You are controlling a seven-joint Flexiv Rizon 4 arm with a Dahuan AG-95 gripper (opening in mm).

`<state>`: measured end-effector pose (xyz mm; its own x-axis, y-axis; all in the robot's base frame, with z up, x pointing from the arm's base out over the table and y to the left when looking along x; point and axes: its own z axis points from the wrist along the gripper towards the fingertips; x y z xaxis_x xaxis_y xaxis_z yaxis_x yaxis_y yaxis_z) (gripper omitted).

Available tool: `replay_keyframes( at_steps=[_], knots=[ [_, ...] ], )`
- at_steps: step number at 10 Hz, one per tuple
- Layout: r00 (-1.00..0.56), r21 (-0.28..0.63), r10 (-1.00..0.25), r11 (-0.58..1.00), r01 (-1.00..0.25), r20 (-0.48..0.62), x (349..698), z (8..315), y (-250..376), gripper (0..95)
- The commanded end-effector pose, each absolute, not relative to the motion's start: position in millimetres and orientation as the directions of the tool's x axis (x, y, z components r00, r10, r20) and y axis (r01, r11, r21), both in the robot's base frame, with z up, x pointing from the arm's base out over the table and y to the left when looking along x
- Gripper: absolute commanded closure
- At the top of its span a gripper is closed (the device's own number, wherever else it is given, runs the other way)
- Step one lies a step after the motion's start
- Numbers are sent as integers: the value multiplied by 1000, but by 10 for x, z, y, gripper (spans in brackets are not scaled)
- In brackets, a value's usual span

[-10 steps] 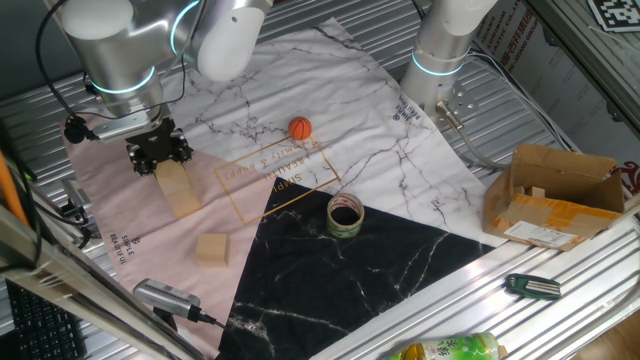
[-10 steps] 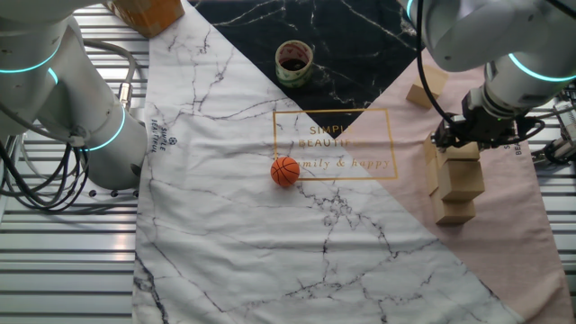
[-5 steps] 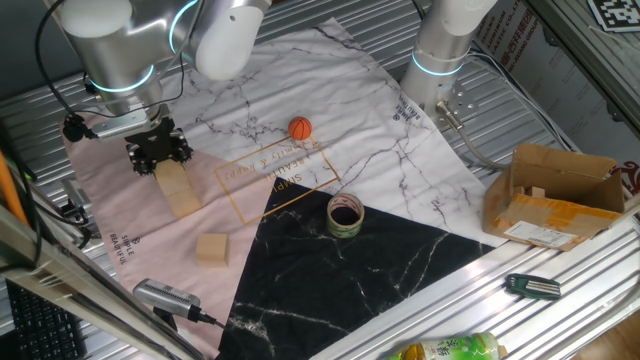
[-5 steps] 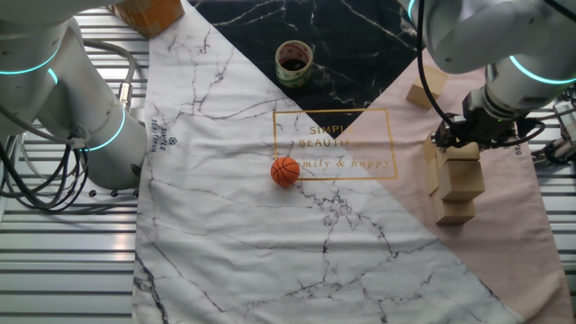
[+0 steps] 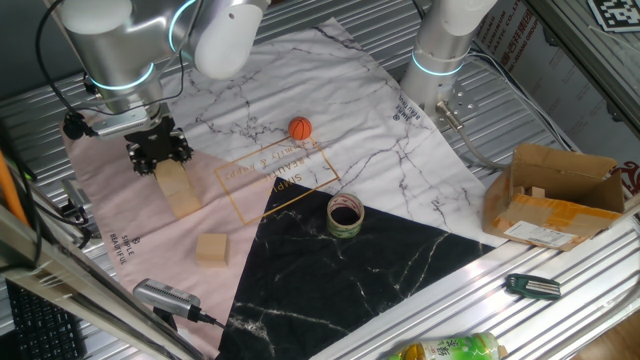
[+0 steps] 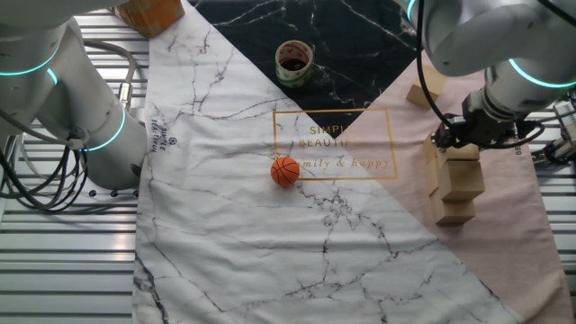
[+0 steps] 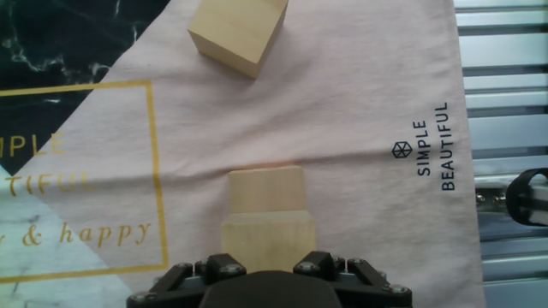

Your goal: Stack the blocks into a pyramid shape

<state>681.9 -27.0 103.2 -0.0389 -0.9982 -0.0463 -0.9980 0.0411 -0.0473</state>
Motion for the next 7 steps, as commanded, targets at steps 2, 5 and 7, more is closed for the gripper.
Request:
replay_keyframes(
  at_steps=[2, 5, 7],
  knots=[
    [-38, -48, -998, 40, -998, -49, 6823, 1028, -267, 950],
    [-39, -48, -998, 42, -998, -49, 6823, 1027, -266, 760],
    [-41, -49, -998, 43, -998, -52, 6823, 1027, -266, 760]
  ],
)
